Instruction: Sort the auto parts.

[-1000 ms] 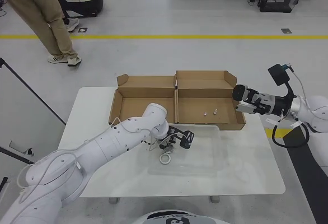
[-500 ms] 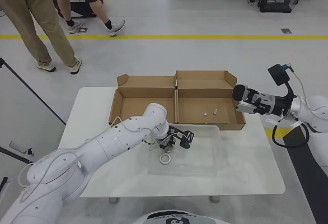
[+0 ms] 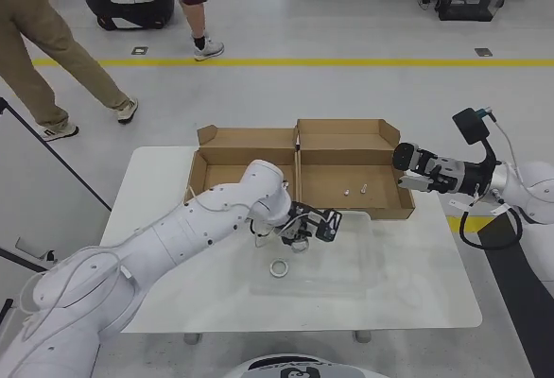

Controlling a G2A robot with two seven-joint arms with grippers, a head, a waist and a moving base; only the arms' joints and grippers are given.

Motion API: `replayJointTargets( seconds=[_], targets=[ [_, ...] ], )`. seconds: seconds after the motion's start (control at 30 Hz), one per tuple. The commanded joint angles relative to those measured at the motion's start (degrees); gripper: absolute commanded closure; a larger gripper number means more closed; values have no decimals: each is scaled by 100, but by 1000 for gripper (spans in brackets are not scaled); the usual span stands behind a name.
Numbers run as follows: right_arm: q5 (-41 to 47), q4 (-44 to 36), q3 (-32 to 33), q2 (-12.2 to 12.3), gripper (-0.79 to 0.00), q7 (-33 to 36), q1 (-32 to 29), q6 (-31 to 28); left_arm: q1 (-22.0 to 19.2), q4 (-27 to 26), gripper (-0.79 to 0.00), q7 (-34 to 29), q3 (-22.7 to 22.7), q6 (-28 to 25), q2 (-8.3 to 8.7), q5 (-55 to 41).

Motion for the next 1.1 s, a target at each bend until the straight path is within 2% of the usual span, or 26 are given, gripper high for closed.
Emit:
replayJointTargets(
  seconds=[0.0, 0.27, 0.53, 0.8, 1.07],
  targets=[
    [0, 0, 0, 0, -785, 0, 0, 0, -14, -245, 0, -56, -66, 0, 96, -140],
    [0, 0, 0, 0, -785, 0, 0, 0, -76, -1203, 0, -154, -422, 48, 575, -585],
    [0, 0, 0, 0, -785, 0, 0, 0, -26, -1969, 0, -125, -1196, 24, 1069, -1230],
    [0, 0, 0, 0, -785, 0, 0, 0, 144, -2138, 0, 538, -2031, 0, 1448, -1441],
    [0, 0, 0, 0, -785, 0, 0, 0, 130, -1783, 0, 1540, -2552, 0, 1748, -1265]
  ],
)
